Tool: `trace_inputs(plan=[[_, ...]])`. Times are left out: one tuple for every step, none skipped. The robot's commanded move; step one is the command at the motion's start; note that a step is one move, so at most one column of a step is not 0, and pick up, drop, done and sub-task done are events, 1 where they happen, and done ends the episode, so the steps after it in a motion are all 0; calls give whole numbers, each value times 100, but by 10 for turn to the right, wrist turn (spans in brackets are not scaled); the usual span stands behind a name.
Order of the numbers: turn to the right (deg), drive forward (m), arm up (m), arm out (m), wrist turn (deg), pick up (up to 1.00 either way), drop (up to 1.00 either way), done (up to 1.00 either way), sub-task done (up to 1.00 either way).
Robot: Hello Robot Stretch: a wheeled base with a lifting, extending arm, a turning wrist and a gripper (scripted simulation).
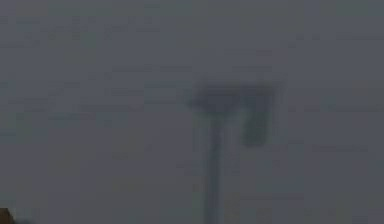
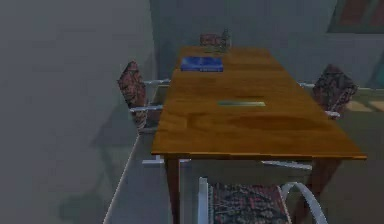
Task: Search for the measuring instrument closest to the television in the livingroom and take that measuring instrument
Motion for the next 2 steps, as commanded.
trace_inputs(plan=[[450,0,0,0,0,0,0,0,0],[150,0,0,0,0,0,0,0,0]])
